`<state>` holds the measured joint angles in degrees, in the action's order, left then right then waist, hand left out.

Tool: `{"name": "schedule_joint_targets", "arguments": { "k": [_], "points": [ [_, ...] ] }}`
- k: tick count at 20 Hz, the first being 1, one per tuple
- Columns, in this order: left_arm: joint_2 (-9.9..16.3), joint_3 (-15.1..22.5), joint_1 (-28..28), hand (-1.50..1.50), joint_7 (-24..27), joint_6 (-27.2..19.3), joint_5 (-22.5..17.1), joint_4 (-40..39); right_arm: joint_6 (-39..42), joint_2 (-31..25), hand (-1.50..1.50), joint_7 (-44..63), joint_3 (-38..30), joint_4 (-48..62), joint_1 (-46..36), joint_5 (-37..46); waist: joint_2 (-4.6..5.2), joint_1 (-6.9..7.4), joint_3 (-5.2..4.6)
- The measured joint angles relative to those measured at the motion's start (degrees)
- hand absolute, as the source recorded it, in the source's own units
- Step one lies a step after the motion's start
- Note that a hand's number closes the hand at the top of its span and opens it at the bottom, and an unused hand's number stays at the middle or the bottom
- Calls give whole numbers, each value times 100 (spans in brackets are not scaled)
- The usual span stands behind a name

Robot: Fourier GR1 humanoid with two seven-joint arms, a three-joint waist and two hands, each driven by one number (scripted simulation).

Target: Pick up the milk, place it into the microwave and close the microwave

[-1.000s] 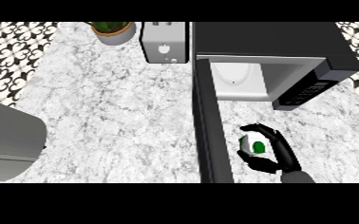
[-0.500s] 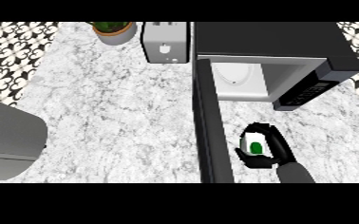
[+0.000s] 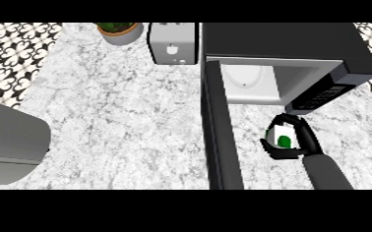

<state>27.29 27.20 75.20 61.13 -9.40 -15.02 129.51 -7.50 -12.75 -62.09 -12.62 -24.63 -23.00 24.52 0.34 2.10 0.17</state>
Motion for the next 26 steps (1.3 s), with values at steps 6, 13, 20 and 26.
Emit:
{"name": "schedule_joint_targets", "arguments": {
  "k": [6,13,20,26],
  "points": [
    [-18,-140,-95,-150,-44,90,-171,-66,414,37,150,-96,87,-15,-179,-130,-24,-58,-6],
    [45,-371,147,-150,0,236,-349,-34,597,212,150,189,337,-824,-243,-192,-68,-139,-18],
    [8,-519,149,-150,14,374,-435,-225,397,359,150,1180,408,-1728,-495,-217,-70,-156,-20],
    [58,-906,-37,-150,-27,572,-757,-457,603,277,150,2161,452,-1768,-1166,-182,-49,-108,-20]
  ]
}}
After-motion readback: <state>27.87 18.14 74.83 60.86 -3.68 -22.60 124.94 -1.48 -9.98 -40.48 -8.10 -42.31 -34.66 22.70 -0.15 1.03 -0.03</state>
